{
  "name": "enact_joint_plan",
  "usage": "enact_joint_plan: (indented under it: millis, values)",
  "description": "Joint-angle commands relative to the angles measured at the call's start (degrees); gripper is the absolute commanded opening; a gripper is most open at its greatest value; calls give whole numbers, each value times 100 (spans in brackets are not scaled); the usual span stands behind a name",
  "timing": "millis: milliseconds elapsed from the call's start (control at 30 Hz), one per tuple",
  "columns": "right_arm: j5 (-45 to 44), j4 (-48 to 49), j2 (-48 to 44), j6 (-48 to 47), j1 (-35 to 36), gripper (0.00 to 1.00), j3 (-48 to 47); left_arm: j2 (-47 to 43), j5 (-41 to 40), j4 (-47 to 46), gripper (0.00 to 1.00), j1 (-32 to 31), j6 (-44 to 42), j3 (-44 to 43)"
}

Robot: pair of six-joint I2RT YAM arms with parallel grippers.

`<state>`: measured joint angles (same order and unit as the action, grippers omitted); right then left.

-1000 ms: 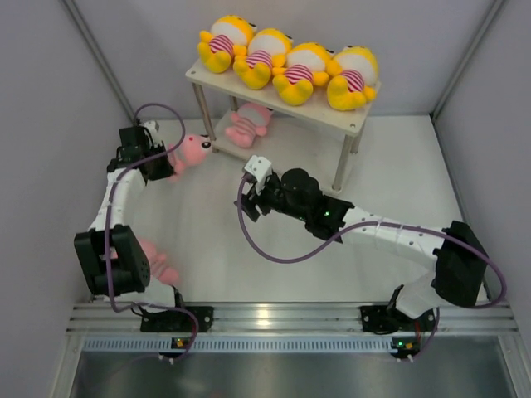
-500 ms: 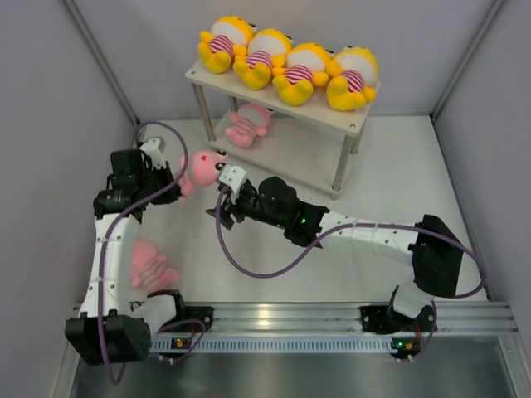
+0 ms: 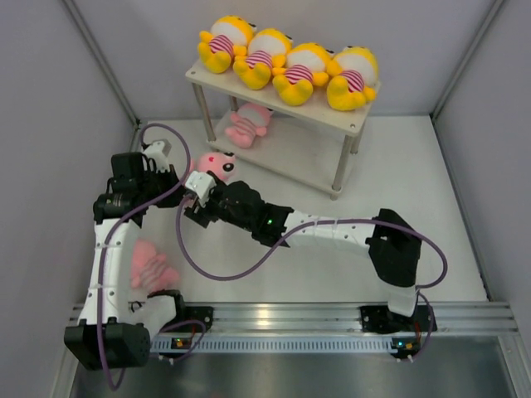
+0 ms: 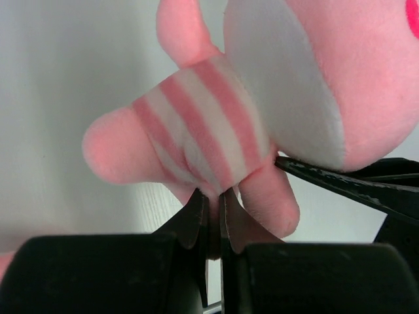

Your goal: Place and organize the stuffed toys onto the shelf

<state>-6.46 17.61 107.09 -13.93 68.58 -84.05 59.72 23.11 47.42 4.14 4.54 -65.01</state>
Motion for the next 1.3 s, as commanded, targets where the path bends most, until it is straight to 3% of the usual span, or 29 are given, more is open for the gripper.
enact_joint_plan:
  millis: [0, 100, 500, 567, 600, 700, 767, 800, 933, 1033, 1267]
  values:
    - [-138, -20, 93, 21, -89, 67, -393, -180, 334, 13, 0, -1, -75, 15]
    - [-110, 41, 154, 250, -274, 65, -401, -198, 404, 101, 0, -1, -172, -38]
    - [373, -90, 163, 312, -696, 35, -454, -154, 607, 162, 0, -19, -260, -90]
    - [356, -108, 146, 365, -731, 25, -454, -154, 598, 171, 0, -19, -286, -108]
    - [312, -134, 137, 391, -775, 15, -454, -163, 598, 171, 0, -10, -287, -108]
    - [382, -248, 93, 418, -898, 1, -446, -163, 694, 171, 0, -19, -348, -91]
    - [574, -450, 6, 295, -1012, 0, -358, -172, 808, 206, 12, -19, -401, -90]
    - [793, -486, -56, 216, -1048, 0, -288, -180, 826, 232, 30, -19, -557, -108]
    - [936, -495, -617, -406, -1197, 0, 379, -224, 643, 329, 60, -10, -813, -231]
    - [1128, -582, -873, -749, -1390, 0, 863, -251, 414, 400, 66, -10, -937, -380]
    - [1973, -873, -1243, -1673, -2304, 0, 1409, -216, -114, 461, 67, -19, -1157, -530]
